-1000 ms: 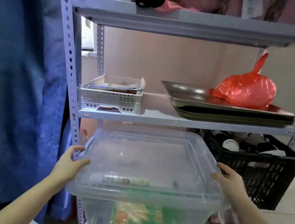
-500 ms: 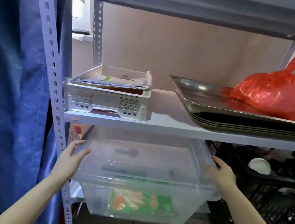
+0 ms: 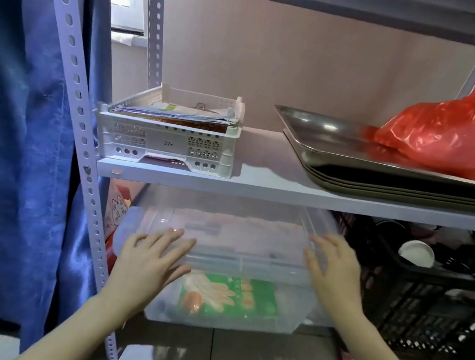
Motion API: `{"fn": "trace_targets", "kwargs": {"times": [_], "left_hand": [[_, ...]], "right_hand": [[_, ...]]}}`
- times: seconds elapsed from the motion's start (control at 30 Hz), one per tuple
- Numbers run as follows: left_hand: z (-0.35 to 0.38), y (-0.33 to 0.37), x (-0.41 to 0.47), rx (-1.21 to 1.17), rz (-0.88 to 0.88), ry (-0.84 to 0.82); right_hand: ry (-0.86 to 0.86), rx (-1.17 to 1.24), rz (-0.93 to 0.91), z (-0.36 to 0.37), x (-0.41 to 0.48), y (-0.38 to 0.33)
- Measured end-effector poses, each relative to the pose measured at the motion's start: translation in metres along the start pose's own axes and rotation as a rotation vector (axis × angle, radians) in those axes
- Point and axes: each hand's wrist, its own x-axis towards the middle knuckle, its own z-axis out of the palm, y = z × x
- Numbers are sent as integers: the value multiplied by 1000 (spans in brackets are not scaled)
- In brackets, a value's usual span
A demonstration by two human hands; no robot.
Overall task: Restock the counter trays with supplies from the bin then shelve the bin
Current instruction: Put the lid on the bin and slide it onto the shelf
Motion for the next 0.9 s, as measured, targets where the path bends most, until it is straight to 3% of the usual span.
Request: {"fn": "trace_targets", "kwargs": {"times": [0.1,0.17,0.4,0.57,0.9], "left_hand": [[-5,-3,17,-12,-85,-70],[-5,-4,27,-36,-139,-109],[24,-2,51,-167,-249,-149],[44,-12,58,-159,-153,-232],[38,-8,65,-11,-140,-373]], "right_hand": [[14,-133,-318,4,-24,-19],[40,-198,-357,8,-29,-25],[-10,-267,-227,32,-16,-34],[-114,-236,-96,45,-6,-29],[-383,-282,3,33,7,-37]]}}
